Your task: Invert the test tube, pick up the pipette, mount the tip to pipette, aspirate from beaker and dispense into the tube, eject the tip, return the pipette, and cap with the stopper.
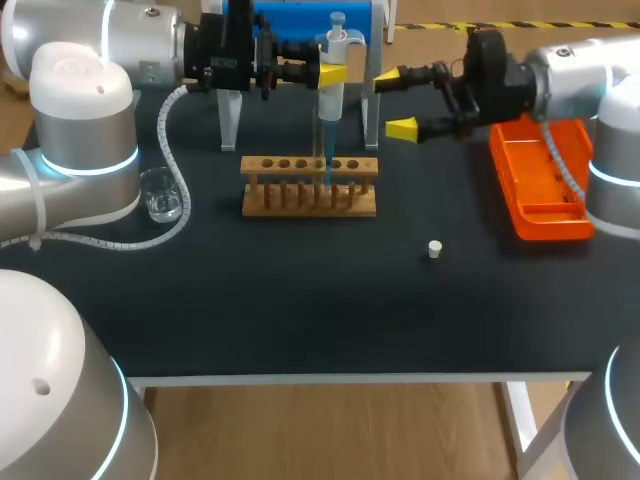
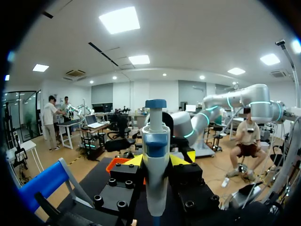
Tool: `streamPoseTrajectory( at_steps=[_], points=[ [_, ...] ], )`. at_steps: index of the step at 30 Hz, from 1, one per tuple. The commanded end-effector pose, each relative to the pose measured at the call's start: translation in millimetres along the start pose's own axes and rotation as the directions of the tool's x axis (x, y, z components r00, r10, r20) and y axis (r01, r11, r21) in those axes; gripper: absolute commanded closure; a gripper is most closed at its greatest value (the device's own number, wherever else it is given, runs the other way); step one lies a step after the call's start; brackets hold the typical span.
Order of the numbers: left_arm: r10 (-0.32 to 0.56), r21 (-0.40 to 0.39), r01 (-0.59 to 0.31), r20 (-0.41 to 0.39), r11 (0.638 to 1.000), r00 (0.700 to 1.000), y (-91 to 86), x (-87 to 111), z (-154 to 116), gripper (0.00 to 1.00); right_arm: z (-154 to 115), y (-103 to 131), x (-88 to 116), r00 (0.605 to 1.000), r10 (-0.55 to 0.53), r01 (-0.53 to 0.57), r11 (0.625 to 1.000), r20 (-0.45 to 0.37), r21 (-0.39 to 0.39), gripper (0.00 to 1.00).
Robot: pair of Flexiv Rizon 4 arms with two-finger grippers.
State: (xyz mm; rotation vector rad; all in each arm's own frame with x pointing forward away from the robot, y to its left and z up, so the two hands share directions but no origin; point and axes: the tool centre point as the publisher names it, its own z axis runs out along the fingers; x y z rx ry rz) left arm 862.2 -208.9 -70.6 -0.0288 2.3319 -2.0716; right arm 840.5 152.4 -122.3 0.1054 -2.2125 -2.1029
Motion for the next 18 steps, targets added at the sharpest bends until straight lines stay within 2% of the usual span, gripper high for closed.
streamPoseTrajectory(
  at_steps=[1,12,18],
  points=[
    [0.0,-0.001,0.0,-0.002,1.0,1.0,-0.8,-0.5,-0.2,1.0,15.0,2.9,1.8,1.0,0.003,-0.003,1.0,0.02,-0.005,0.0],
    [0.0,-0.001,0.0,-0.002,1.0,1.0,-0.8,-0.5,-0.2,1.0,42.7,6.3,1.5,0.999,0.009,-0.008,1.0,0.041,-0.011,0.0],
    [0.0,-0.001,0.0,-0.002,1.0,1.0,-0.8,-0.5,-0.2,1.0,56.0,4.8,-7.4,0.999,0.003,-0.002,1.0,0.053,-0.015,0.0]
  ],
)
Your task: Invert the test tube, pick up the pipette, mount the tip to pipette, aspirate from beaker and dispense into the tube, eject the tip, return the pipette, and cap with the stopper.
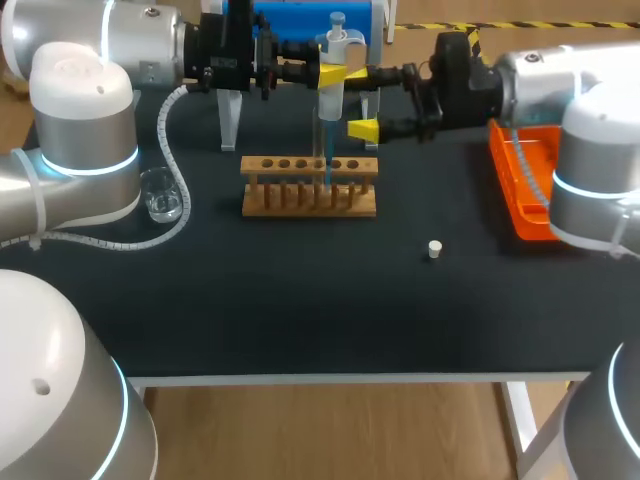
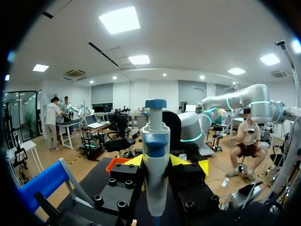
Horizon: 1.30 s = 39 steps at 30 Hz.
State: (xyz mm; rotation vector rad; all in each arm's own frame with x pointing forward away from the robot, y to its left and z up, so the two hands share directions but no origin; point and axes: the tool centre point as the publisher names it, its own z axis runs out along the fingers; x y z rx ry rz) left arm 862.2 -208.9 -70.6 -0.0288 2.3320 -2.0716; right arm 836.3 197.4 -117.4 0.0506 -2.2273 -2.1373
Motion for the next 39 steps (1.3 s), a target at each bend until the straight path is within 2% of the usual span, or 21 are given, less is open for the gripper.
streamPoseTrajectory(
  at_steps=[1,11,25,26,27,28,31,35,36,37,38,39],
  points=[
    [0.0,-0.001,0.0,-0.002,1.0,1.0,-0.8,-0.5,-0.2,1.0,13.1,-2.6,-7.6,1.0,0.0,0.001,1.0,0.008,-0.008,0.0],
    [0.0,-0.001,0.0,-0.002,1.0,1.0,-0.8,-0.5,-0.2,1.0,24.2,1.3,-20.8,1.0,-0.019,0.019,0.999,0.01,-0.027,0.0],
    [0.0,-0.001,0.0,-0.002,1.0,1.0,-0.8,-0.5,-0.2,1.0,30.4,2.6,-28.9,0.999,-0.034,0.034,0.999,0.006,-0.023,0.0],
    [0.0,-0.001,0.0,-0.002,1.0,1.0,-0.8,-0.5,-0.2,1.0,30.3,2.9,-29.2,0.999,-0.033,0.033,0.999,0.006,-0.027,0.25],
    [0.0,-0.001,0.0,-0.002,1.0,1.0,-0.8,-0.5,-0.2,1.0,30.2,3.2,-29.3,0.999,-0.033,0.033,0.999,0.006,-0.028,0.42],
    [0.0,-0.001,0.0,-0.002,1.0,1.0,-0.8,-0.5,-0.2,1.0,30.1,3.6,-29.3,0.999,-0.034,0.034,0.999,0.006,-0.03,0.51],
    [0.0,-0.001,0.0,-0.002,1.0,1.0,-0.8,-0.5,-0.2,1.0,29.5,4.4,-28.7,0.999,-0.032,0.032,0.999,0.005,-0.038,0.61],
    [0.0,-0.001,0.0,-0.002,1.0,1.0,-0.8,-0.5,-0.2,1.0,29.3,4.1,-26.3,1.0,-0.03,0.031,0.999,0.002,-0.042,0.66],
    [0.0,-0.001,0.0,-0.002,1.0,1.0,-0.8,-0.5,-0.2,1.0,29.4,4.1,-25.9,1.0,-0.03,0.03,0.999,0.001,-0.043,0.71],
    [0.0,-0.001,0.0,-0.002,1.0,1.0,-0.8,-0.5,-0.2,1.0,29.5,4.0,-25.6,1.0,-0.03,0.03,0.999,0.0,-0.043,0.88],
    [0.0,-0.001,0.0,-0.002,1.0,1.0,-0.8,-0.5,-0.2,1.0,29.6,4.0,-25.3,1.0,-0.03,0.03,0.999,-0.001,-0.044,1.0],
    [0.0,-0.001,0.0,-0.002,1.0,1.0,-0.8,-0.5,-0.2,1.0,29.5,4.1,-25.0,1.0,-0.03,0.03,0.999,-0.001,-0.044,1.0]
  ],
)
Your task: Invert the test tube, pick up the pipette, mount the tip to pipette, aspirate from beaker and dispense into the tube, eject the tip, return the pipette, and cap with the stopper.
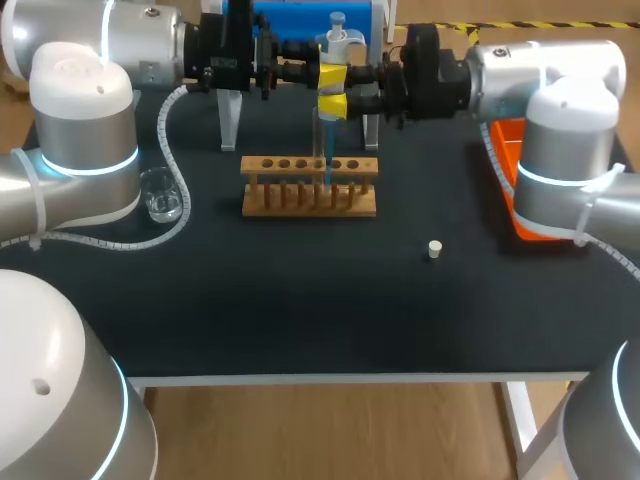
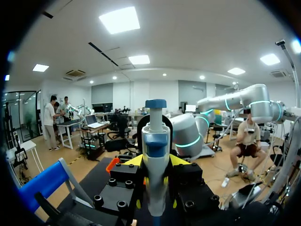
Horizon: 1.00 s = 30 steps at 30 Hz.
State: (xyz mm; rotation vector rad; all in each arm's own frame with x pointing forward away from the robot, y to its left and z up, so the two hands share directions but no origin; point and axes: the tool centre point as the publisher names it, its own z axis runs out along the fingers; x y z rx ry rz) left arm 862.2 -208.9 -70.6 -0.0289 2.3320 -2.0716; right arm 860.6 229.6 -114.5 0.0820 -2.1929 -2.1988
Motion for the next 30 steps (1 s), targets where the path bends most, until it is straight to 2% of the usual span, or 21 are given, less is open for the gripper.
streamPoseTrajectory(
  at_steps=[1,10,11,12,20,30],
  points=[
    [0.0,-0.001,0.0,-0.002,1.0,1.0,-0.8,-0.5,-0.2,1.0,-1.1,-0.1,1.6,1.0,-0.001,0.001,1.0,-0.002,-0.002,1.0],
    [0.0,-0.001,0.0,-0.002,1.0,1.0,-0.8,-0.5,-0.2,1.0,-3.7,2.1,4.5,1.0,-0.011,0.011,1.0,-0.007,0.001,1.0],
    [0.0,-0.001,0.0,-0.002,1.0,1.0,-0.8,-0.5,-0.2,0.05,-4.4,2.3,4.8,1.0,-0.011,0.011,1.0,-0.008,0.001,1.0],
    [0.0,-0.001,0.0,-0.002,1.0,1.0,-0.8,-0.5,-0.2,0.0,-5.5,2.4,5.1,1.0,-0.011,0.011,1.0,-0.01,0.002,1.0],
    [0.0,-0.001,0.0,-0.002,1.0,1.0,-0.8,-0.5,-0.2,0.0,-33.8,1.5,7.6,0.999,-0.012,0.013,1.0,-0.038,0.012,1.0],
    [0.0,-0.001,0.0,-0.002,1.0,1.0,-0.8,-0.5,-0.2,0.0,-115.6,1.1,12.2,0.993,-0.04,0.043,0.999,-0.109,0.026,1.0]
  ],
)
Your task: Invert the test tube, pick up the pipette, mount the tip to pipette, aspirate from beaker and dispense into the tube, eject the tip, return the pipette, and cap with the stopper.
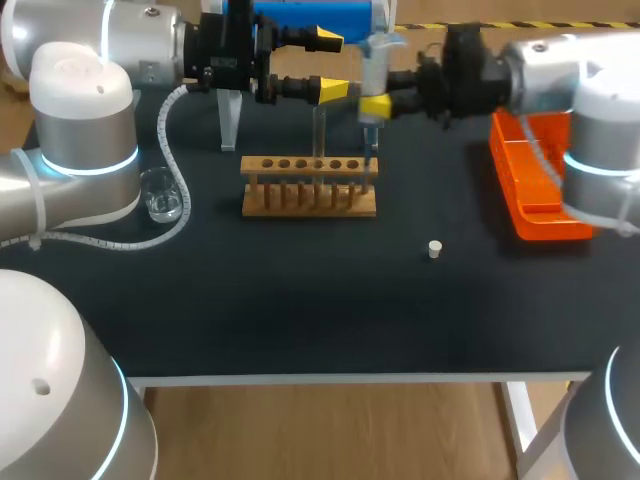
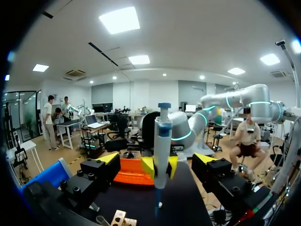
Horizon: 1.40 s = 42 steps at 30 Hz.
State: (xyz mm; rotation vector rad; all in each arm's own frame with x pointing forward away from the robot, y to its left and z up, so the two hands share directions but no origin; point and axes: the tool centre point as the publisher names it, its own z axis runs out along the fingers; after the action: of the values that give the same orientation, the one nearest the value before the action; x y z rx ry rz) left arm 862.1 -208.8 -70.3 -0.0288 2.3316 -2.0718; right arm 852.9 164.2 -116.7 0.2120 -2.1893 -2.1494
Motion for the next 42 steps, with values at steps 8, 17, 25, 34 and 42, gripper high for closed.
streamPoseTrajectory(
  at_steps=[8,17,25,34,42],
  points=[
    [0.0,-0.002,0.0,-0.002,1.0,1.0,-0.5,-0.6,-0.2,0.0,-129.5,4.3,9.1,0.999,-0.028,0.028,1.0,-0.035,-0.007,1.0],
    [0.0,-0.002,0.0,-0.002,1.0,1.0,-0.5,-0.6,-0.2,0.0,-207.9,1.7,6.5,0.999,-0.036,0.036,0.999,0.04,-0.006,1.0],
    [0.0,-0.002,0.0,-0.002,1.0,1.0,-0.5,-0.6,-0.2,0.0,-242.0,-9.0,-0.9,0.994,-0.01,0.01,1.0,0.106,0.001,1.0],
    [0.0,-0.002,0.0,-0.002,1.0,1.0,-0.5,-0.6,-0.2,0.0,-242.0,-9.0,-0.9,0.994,-0.01,0.01,1.0,0.106,0.001,1.0],
    [0.0,-0.002,0.0,-0.002,1.0,1.0,-0.5,-0.6,-0.2,0.0,-242.0,-9.0,-0.9,0.994,-0.01,0.01,1.0,0.106,0.001,1.0]
  ],
)
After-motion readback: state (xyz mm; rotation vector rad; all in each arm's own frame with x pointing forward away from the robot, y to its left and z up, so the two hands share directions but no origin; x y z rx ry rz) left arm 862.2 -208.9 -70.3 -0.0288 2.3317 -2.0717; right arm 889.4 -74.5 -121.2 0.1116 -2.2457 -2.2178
